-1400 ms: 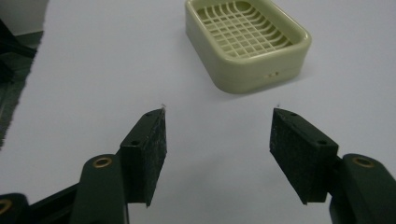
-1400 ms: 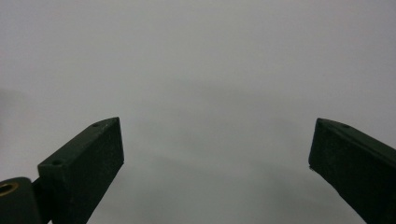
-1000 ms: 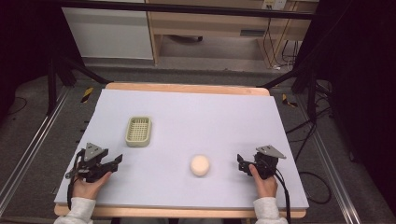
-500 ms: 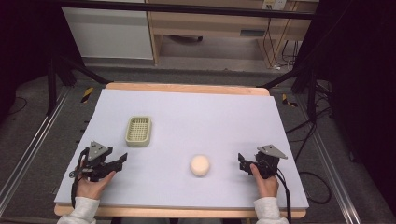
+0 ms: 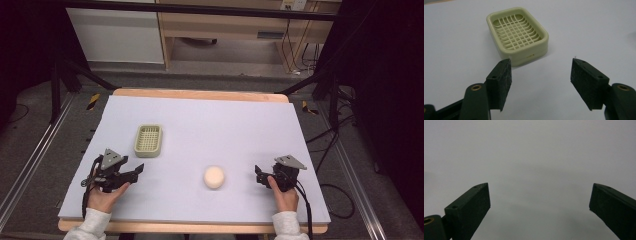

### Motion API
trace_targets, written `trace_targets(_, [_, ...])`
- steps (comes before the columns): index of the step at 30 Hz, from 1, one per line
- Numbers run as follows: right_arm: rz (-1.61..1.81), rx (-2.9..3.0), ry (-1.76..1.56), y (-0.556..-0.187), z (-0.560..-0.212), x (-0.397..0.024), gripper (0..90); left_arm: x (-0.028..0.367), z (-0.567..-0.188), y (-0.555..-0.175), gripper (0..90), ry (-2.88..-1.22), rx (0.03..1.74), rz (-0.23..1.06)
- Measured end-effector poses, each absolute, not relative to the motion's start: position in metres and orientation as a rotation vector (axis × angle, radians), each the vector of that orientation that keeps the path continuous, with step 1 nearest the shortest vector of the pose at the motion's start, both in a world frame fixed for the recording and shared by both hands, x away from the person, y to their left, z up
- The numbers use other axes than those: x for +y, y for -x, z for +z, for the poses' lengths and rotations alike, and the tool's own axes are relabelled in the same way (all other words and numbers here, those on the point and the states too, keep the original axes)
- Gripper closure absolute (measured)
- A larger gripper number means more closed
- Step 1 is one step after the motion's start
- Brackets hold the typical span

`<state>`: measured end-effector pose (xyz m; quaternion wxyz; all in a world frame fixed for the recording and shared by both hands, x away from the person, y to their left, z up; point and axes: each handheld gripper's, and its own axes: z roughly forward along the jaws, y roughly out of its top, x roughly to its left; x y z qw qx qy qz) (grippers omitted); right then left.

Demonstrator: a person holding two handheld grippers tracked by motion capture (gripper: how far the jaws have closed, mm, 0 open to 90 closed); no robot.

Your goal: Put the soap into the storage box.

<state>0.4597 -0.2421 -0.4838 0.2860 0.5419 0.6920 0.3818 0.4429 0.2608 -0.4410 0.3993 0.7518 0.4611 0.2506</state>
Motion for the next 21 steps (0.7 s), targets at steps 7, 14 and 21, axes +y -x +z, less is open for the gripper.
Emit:
trace_targets(7, [1.024, 1.854, -1.449, -0.459, -0.484, -0.242, 3.8, 0.258, -0.434, -0.447, 33.1, -1.898, 1.154, 0.630])
trace_targets(14, [1.026, 1.855, -1.453, -0.459, -0.484, -0.243, 3.9, 0.249, -0.429, -0.454, 31.5, -1.908, 1.134, 0.612])
trace_targets(21, [1.027, 1.854, -1.457, -0.459, -0.484, -0.243, 3.9, 0.235, -0.425, -0.458, 31.2, -1.912, 1.110, 0.601])
